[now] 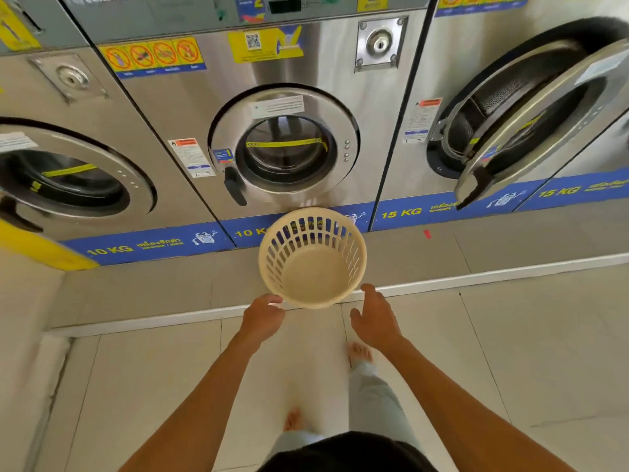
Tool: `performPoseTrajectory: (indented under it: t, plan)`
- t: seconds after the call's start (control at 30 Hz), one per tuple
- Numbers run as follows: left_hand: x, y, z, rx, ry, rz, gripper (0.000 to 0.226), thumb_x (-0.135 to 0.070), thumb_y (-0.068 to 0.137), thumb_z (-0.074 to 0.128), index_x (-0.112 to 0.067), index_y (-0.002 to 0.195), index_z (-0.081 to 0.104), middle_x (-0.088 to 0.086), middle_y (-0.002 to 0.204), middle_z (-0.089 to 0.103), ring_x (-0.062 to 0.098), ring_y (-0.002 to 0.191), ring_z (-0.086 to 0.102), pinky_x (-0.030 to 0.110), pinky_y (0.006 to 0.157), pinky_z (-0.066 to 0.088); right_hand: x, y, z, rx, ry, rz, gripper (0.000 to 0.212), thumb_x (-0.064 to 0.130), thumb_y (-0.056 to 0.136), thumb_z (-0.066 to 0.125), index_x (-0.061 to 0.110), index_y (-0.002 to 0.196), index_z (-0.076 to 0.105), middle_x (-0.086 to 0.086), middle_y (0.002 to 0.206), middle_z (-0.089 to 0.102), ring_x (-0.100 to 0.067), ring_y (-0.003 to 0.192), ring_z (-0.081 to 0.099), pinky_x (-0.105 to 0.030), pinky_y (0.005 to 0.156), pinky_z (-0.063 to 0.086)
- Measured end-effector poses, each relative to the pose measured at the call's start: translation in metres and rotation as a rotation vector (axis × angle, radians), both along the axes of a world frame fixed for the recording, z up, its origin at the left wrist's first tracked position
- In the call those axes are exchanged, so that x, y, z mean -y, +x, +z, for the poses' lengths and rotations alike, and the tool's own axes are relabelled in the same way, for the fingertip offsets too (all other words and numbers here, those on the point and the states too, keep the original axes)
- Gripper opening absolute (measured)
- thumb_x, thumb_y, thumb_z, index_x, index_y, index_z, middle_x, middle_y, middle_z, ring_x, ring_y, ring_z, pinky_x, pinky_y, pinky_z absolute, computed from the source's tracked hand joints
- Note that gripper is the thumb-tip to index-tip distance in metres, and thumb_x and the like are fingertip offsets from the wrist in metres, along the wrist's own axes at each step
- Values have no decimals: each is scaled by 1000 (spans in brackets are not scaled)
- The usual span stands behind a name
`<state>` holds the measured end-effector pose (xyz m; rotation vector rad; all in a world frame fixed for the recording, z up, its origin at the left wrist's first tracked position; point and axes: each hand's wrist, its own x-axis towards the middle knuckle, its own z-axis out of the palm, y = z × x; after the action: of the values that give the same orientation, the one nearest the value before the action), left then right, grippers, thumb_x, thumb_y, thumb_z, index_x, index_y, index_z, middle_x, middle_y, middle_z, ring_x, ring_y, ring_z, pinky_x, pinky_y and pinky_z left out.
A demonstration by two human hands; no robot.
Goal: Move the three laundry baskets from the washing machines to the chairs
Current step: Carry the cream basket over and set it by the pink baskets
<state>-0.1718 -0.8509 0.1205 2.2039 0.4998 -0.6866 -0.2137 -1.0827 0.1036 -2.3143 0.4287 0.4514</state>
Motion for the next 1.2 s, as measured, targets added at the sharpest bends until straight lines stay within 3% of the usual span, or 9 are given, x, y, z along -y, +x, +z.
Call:
performPoseTrajectory:
  t: [0.2, 0.3, 0.47, 0.57, 0.63, 0.77, 0.93, 1.03, 1.2]
  plan:
    - [32, 46, -19, 5, 62, 146, 27, -17, 95, 51, -18, 120, 60, 9, 115, 65, 25, 96, 59, 39, 88, 51, 41, 72, -27, -29, -18, 143, 54, 15, 90, 59, 13, 141, 41, -13, 131, 57, -31, 116, 58, -42, 90, 51]
    - [45, 61, -30, -29, 8, 253, 39, -20, 92, 54, -25, 131, 52, 11, 113, 66, 30, 98, 64, 39, 81, 55, 58, 93, -39, -109, -20, 179, 56, 16, 90, 58, 14, 142, 38, -13, 129, 55, -33, 116, 58, -43, 89, 50]
    - [56, 79, -55, -116, -9, 363, 59, -14, 83, 51, -34, 139, 46, 3, 99, 66, 19, 83, 63, 28, 70, 52, 78, 121, -71, -209, -67, 238, 65, 12, 92, 56, 13, 151, 28, -15, 130, 56, -31, 117, 59, -33, 80, 45]
    - [63, 87, -80, -194, 2, 329, 64, -15, 84, 47, -41, 143, 41, 4, 124, 61, 20, 95, 63, 25, 68, 49, 85, 137, -101, -256, -93, 232, 69, 13, 91, 58, 14, 153, 27, -17, 135, 54, -33, 118, 59, -37, 83, 49]
    - [68, 90, -101, -211, 21, 291, 62, -17, 86, 45, -41, 143, 40, 4, 139, 54, 23, 109, 60, 28, 78, 52, 86, 145, -123, -294, -115, 239, 68, 15, 92, 57, 15, 152, 26, -17, 136, 52, -34, 119, 58, -38, 83, 48]
    - [78, 90, -148, -287, 27, 293, 63, -17, 87, 44, -43, 144, 37, 3, 148, 47, 29, 121, 56, 35, 86, 54, 84, 156, -165, -347, -155, 304, 65, 21, 94, 54, 20, 152, 23, -16, 136, 50, -34, 121, 56, -42, 86, 50]
    - [78, 98, -208, -294, 16, 539, 62, -17, 90, 49, -35, 147, 35, 5, 148, 46, 30, 118, 56, 40, 91, 54, 79, 169, -213, -376, -146, 270, 60, 29, 97, 51, 18, 149, 25, -16, 133, 53, -33, 116, 59, -44, 87, 52]
    - [75, 106, -245, -254, 60, 609, 63, -18, 92, 48, -34, 150, 29, 9, 147, 46, 31, 117, 54, 35, 81, 46, 74, 180, -243, -368, -200, 249, 59, 34, 100, 49, 18, 150, 23, -17, 135, 53, -36, 116, 61, -45, 87, 53]
    - [79, 115, -288, -277, 118, 904, 60, -18, 85, 57, -16, 140, 32, 14, 135, 45, 30, 95, 53, 39, 77, 50, 64, 196, -280, -316, -129, 103, 52, 30, 100, 51, 22, 145, 27, -13, 127, 63, -35, 105, 66, -39, 77, 53]
